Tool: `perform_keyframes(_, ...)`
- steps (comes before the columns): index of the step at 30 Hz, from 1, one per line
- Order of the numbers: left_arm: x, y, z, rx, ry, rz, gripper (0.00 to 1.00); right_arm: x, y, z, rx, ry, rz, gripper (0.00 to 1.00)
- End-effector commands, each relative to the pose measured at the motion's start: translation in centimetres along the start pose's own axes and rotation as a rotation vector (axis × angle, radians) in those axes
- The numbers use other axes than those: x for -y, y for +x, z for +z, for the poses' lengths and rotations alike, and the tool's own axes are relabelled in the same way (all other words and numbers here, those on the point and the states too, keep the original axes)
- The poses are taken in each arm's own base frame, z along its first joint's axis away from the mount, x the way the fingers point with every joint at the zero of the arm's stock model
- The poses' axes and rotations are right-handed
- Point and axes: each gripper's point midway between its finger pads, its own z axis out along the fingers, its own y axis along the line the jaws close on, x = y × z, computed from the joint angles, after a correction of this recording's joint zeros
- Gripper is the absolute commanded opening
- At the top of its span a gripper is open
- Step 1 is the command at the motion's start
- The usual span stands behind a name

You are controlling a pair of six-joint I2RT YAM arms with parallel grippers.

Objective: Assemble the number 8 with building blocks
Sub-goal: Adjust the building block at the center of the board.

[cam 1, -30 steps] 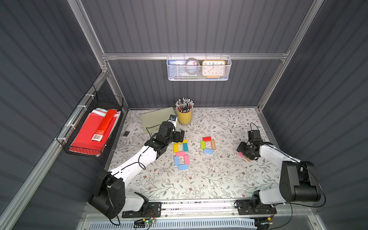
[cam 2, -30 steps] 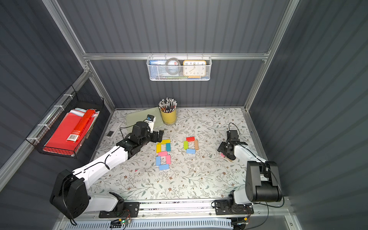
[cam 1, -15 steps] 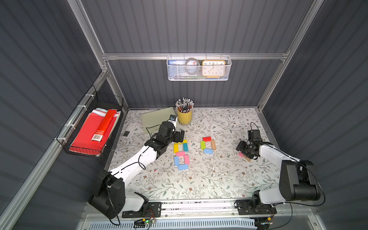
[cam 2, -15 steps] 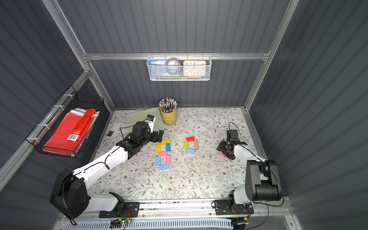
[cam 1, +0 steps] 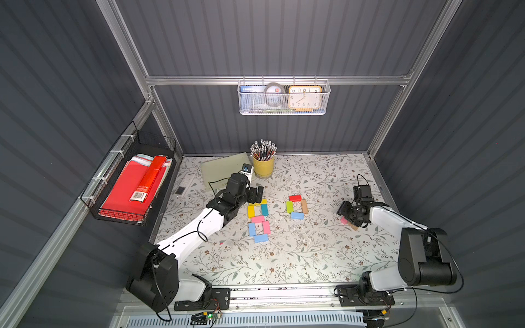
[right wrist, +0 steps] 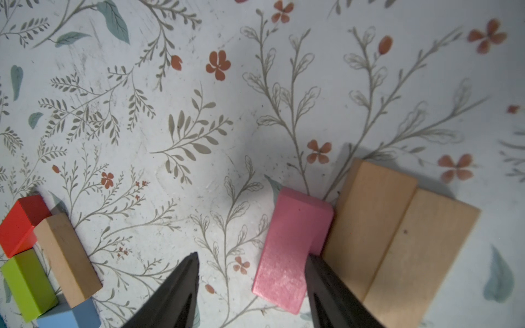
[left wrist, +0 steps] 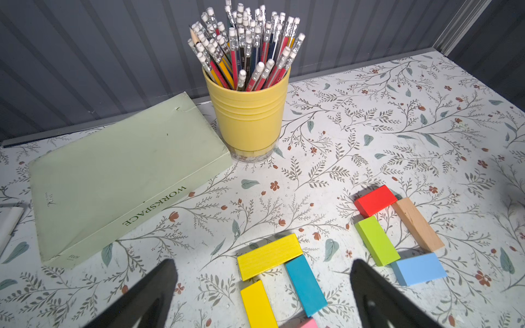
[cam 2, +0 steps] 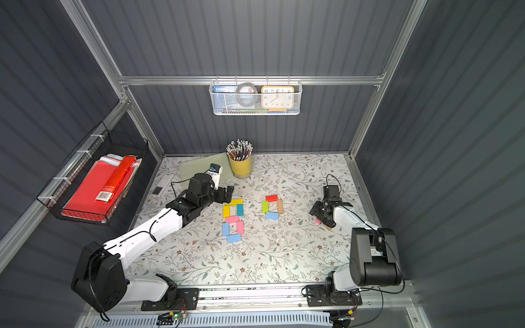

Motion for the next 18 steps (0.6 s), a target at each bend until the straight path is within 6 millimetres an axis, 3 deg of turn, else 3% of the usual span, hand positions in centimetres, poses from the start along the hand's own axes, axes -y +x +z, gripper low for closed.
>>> perform_keyframes(1,-0.1,0.0,0.1,-0.001,0.005,-0.014,0.99,0.6,0.0,-0.6,0.013,0.011,0.017,0.64)
perform_keyframes(6,-0.1,0.0,0.1,0.001,0.003,-0.013,0.99,0.7,-0.5,-1.3,0.048,0.007,0.025,0.65)
perform_keyframes(18,-0.1,-0.1,0.0,0.002,0.003,-0.013,0.99,1.5,0.8,0.2,0.004,0.017,0.027,0.65)
